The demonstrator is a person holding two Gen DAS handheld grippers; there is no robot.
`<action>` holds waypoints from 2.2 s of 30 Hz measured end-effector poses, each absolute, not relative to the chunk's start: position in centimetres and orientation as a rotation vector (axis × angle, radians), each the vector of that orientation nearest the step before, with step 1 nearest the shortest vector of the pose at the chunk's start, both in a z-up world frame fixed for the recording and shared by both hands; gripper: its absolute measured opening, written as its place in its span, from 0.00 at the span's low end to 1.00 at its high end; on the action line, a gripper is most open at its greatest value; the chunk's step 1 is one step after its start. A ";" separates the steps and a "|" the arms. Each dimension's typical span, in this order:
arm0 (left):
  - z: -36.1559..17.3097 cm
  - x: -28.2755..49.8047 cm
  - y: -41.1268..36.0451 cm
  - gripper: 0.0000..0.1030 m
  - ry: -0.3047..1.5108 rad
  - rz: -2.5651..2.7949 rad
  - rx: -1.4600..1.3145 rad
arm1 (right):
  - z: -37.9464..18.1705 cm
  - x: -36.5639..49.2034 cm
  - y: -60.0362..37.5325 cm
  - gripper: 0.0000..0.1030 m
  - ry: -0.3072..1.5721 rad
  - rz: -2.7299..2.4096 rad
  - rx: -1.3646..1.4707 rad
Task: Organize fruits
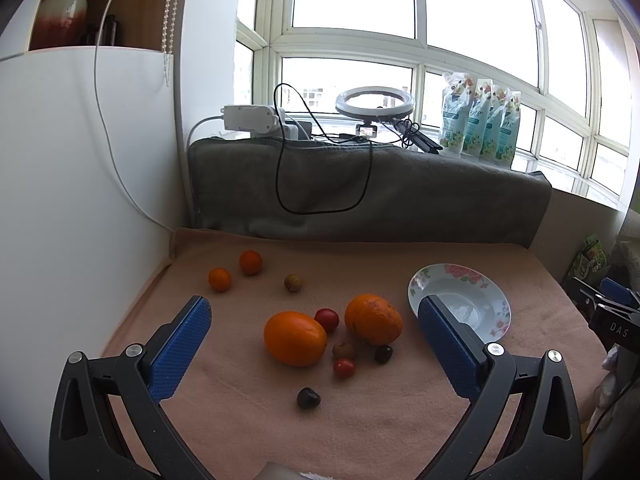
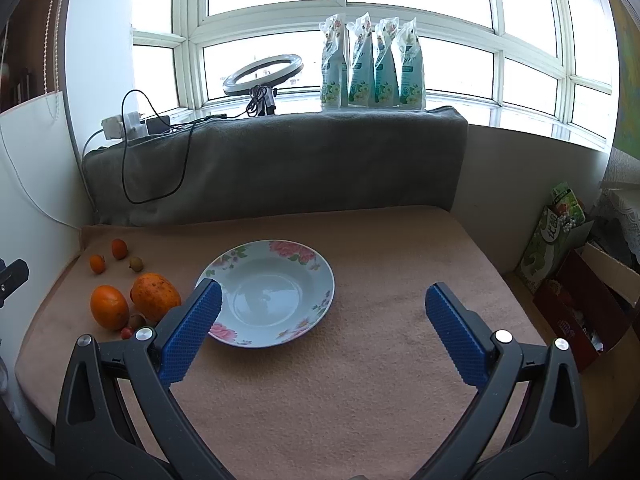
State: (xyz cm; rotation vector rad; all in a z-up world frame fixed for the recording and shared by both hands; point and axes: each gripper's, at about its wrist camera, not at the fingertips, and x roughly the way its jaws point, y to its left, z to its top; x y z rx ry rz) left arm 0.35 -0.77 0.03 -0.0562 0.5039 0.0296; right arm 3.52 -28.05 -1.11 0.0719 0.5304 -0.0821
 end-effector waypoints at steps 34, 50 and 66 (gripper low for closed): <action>-0.5 0.9 -0.8 1.00 0.524 0.023 -0.071 | -1.8 4.3 -27.9 1.00 0.561 -0.052 0.085; -3.3 2.1 0.5 0.99 0.600 -0.025 -0.151 | -2.3 8.6 -25.2 1.00 0.633 0.251 0.103; -7.4 5.0 -0.8 0.72 0.724 -0.239 -0.331 | -4.4 18.0 -17.7 0.86 0.909 0.611 0.087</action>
